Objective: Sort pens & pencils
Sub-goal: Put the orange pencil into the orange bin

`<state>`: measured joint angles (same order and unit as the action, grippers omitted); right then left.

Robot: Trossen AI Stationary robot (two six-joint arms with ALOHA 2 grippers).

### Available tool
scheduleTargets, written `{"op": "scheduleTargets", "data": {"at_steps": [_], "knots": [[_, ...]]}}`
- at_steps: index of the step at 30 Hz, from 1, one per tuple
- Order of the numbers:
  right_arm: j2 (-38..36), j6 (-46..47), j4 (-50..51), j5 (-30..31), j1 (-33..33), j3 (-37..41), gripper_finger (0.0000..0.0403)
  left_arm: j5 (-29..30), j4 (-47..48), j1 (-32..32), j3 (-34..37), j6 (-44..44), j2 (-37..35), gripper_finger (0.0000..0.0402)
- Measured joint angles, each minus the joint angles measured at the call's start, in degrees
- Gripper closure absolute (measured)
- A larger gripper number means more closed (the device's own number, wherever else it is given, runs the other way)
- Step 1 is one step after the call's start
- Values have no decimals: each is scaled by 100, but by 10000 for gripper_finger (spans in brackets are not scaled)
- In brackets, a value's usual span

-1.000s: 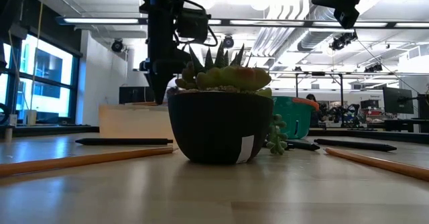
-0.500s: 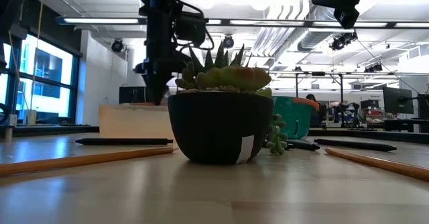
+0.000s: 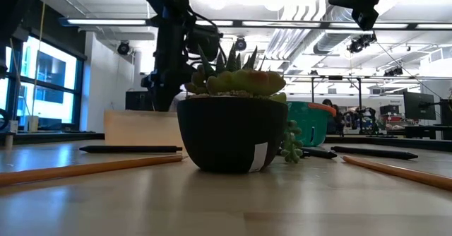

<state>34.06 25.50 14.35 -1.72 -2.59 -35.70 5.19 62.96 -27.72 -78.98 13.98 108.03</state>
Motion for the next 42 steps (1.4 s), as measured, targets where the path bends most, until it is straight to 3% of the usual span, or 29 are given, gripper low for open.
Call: {"op": "scheduleTargets", "data": {"at_steps": [9,34,42], "knots": [[0,-49,0,0,0,0,238,-264,39,-82,0,149,2,401],[4,-134,4,-1,0,0,238,-264,-60,-77,0,286,2,401],[6,-134,4,-2,0,0,238,-326,-78,-79,0,289,0,372]]}}
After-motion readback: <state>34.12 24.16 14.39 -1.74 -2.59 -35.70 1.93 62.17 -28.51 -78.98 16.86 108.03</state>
